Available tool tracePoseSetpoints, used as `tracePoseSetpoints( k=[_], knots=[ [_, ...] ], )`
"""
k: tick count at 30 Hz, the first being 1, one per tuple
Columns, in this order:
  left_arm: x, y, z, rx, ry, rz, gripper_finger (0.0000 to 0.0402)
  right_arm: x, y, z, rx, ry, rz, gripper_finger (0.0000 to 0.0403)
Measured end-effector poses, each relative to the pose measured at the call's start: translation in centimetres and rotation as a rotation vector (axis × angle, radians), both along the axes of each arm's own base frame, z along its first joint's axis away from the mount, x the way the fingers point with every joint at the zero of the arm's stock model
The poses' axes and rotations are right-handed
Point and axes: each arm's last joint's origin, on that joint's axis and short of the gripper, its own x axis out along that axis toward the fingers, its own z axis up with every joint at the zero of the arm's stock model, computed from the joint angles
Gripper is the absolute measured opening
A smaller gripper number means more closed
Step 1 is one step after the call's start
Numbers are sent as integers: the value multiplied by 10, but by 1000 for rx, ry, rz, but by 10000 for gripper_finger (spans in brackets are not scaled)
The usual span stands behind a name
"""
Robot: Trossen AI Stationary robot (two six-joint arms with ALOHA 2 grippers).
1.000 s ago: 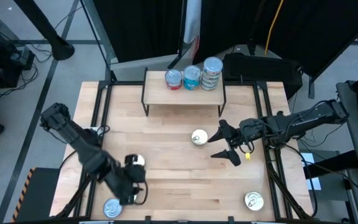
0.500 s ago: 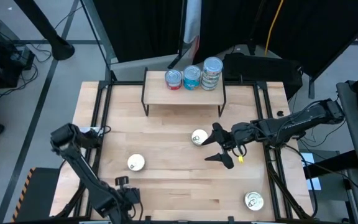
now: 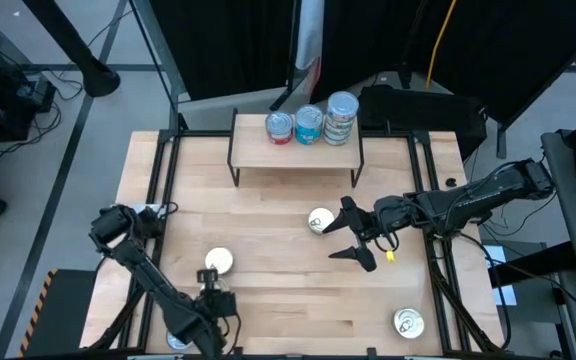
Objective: Stack canned seafood by type on shelf
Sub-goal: Adjust the blue pink tuna can, then stack the red tuna can on top of the other red tuna cans on the shelf
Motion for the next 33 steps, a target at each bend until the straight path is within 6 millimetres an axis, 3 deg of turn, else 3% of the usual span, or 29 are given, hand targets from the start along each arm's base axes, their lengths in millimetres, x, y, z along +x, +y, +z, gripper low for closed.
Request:
tracePoseSetpoints(
  k=[5,8,11,14,18,23,33],
  knots=[
    [19,23,9,17,-8,32,5,0,1,0,8,8,22,320],
    [22,27,31,-122,12,109,4,-1,1,-1,8,13,23,320],
    [12,17,56,-305,11,193,4,-1,1,-1,8,18,22,320],
    [-13,0,66,-385,54,256,4,-1,0,-2,6,25,22,320],
    [-47,-23,55,-395,92,253,4,-1,0,-2,7,25,22,320],
    [-74,-33,41,-370,70,295,4,-1,0,-1,7,21,22,320],
    [-91,-22,1,-300,80,269,4,-1,1,0,28,12,15,320]
  ],
)
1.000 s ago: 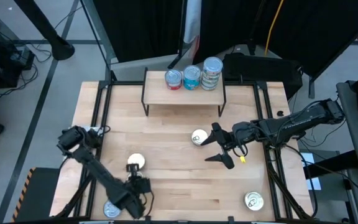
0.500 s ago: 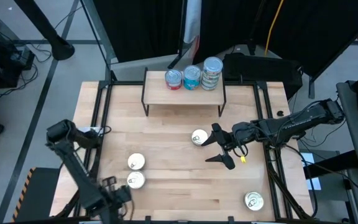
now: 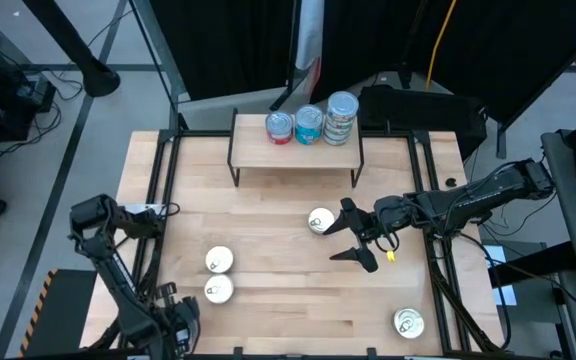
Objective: Stack canned seafood by type on shelf
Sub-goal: Stack the red tuna can on top of the other red tuna cans on the shelf
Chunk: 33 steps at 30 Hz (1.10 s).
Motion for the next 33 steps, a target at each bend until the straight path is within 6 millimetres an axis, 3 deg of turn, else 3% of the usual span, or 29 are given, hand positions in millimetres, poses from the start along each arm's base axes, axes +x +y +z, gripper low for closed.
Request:
tracePoseSetpoints(
  k=[19,33],
  knots=[
    [37,49,-24,208,-81,-92,4,0,0,0,-4,2,1,320],
    [35,77,-31,380,30,-95,4,-1,0,-2,-5,20,0,320]
  ],
)
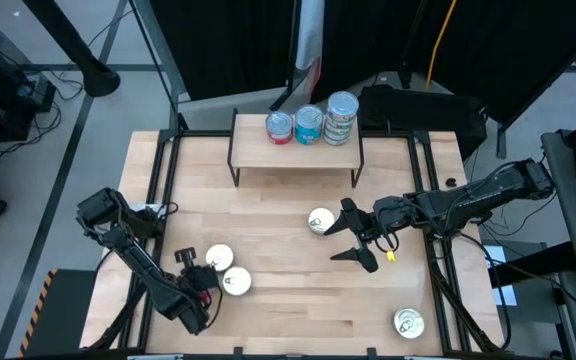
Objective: Stack canned seafood by type on shelf
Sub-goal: Stack the red tuna can on top of the other red tuna cans on the shelf
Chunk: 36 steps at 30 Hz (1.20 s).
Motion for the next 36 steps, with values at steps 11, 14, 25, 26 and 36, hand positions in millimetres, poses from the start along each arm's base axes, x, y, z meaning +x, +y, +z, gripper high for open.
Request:
tracePoseSetpoints(
  k=[11,14,25,26,36],
  knots=[
    [-6,18,-1,4,30,45,4,0,0,0,-1,5,0,320],
    [-10,25,5,-39,-13,47,4,0,0,-1,-1,8,1,320],
    [-28,63,24,-119,-69,105,4,-1,1,-1,8,12,24,320],
    [-28,64,26,-123,-77,106,4,-1,1,-1,8,12,24,320],
    [-21,11,49,-443,-313,-4,4,-2,0,-5,4,62,21,320]
  ],
)
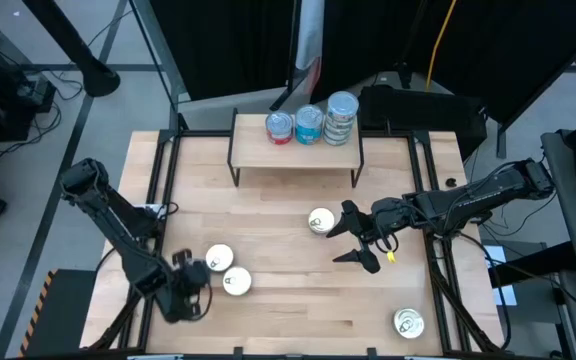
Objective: Stack canned seafood by type on shelf
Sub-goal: Stack the red tuna can on top of the other red tuna cans on the shelf
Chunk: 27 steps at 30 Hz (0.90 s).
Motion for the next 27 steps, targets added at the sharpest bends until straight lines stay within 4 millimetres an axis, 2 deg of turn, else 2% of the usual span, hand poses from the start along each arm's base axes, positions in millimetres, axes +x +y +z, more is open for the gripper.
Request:
tracePoseSetpoints(
  k=[4,9,13,22,27],
  knots=[
    [-7,-18,-14,-11,5,38,4,0,0,-1,-2,10,0,320],
    [-12,-20,-38,111,77,143,4,0,0,-1,-1,9,-1,320],
    [-10,-23,-46,119,84,169,4,-1,1,-1,7,12,-1,320],
    [-7,-29,-25,153,101,189,4,-1,1,-1,12,14,-4,320],
    [-11,-25,-26,193,123,212,4,-1,1,-1,6,13,-1,320]
  ],
)
